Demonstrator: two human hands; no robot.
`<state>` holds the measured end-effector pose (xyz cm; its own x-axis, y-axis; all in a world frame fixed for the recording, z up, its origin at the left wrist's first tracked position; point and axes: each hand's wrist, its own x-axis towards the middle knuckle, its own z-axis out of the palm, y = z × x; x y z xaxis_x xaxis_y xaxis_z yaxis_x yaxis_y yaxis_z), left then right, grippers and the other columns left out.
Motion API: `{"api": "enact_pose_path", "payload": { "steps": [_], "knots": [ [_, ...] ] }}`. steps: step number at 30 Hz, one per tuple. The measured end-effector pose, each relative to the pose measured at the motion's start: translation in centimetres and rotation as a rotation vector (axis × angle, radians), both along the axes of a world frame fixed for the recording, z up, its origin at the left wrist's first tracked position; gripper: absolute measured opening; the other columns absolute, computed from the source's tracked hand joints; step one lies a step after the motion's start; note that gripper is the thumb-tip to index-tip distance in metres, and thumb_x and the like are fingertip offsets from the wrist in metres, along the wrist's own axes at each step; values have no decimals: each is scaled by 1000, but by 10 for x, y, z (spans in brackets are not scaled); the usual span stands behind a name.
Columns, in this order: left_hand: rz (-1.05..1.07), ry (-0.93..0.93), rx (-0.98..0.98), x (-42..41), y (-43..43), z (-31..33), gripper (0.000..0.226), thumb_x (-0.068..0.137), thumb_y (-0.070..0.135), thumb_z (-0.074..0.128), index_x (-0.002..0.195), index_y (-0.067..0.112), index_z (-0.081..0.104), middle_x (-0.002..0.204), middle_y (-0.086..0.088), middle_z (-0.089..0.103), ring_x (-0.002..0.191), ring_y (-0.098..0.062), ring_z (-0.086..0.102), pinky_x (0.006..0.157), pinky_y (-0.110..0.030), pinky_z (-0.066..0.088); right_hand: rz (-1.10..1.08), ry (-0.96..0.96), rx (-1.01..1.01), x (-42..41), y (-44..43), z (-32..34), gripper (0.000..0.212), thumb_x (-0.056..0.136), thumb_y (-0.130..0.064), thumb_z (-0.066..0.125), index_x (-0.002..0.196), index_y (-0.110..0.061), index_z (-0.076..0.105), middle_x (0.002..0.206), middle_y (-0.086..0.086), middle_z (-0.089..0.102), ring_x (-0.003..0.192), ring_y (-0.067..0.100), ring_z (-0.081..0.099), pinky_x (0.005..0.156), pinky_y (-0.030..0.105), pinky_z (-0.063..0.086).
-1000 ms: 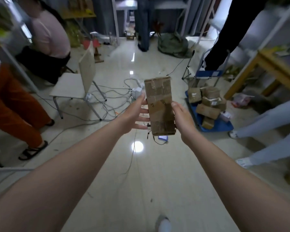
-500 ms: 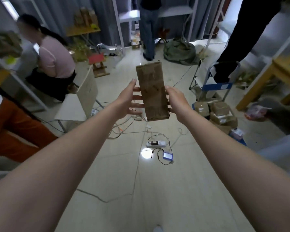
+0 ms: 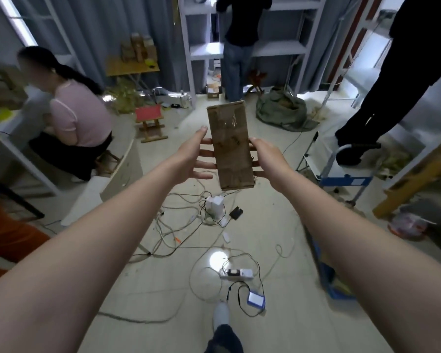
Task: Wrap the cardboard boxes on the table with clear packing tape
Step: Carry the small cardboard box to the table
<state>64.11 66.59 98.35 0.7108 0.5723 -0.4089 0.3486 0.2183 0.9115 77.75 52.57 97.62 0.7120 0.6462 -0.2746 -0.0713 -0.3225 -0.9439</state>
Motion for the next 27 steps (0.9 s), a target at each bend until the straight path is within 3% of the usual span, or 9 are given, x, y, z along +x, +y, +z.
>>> {"api": "enact_pose_path", "payload": {
  "steps": [3,9,18,22,27],
  "knots": [
    [-15,-3,-28,51,49,-3,56,103,68,32,121,23,62,119,-10,72,101,-32,75,91,-56,60,20,7,-7,48,45,3,36,108,-42,38,108,-24,69,99,-6,71,89,18,67,76,35,54],
    [-15,6,-35,133,131,3,59,103,69,34,123,22,63,119,-10,72,102,-33,75,89,-56,60,-6,34,-21,134,123,10,34,106,-42,42,101,-25,71,97,-7,71,81,16,66,71,33,53],
    [73,17,-17,241,229,-2,60,102,69,35,127,22,63,122,-11,72,99,-33,76,86,-55,62,105,27,-27,255,229,3,38,107,-48,36,112,-33,70,110,-10,71,104,23,68,88,42,57],
    [145,25,-9,306,275,-19,61,102,69,35,129,22,61,122,-11,71,100,-32,76,87,-56,61,179,36,-22,333,288,-16,33,108,-49,37,104,-35,67,109,-10,69,103,23,66,91,44,56],
    [261,25,-14,401,339,-23,63,100,72,37,131,22,61,124,-10,71,100,-31,76,83,-52,63,300,58,-43,442,374,-20,37,102,-51,42,115,-30,71,114,-8,70,107,25,65,94,47,56]
  ]
}}
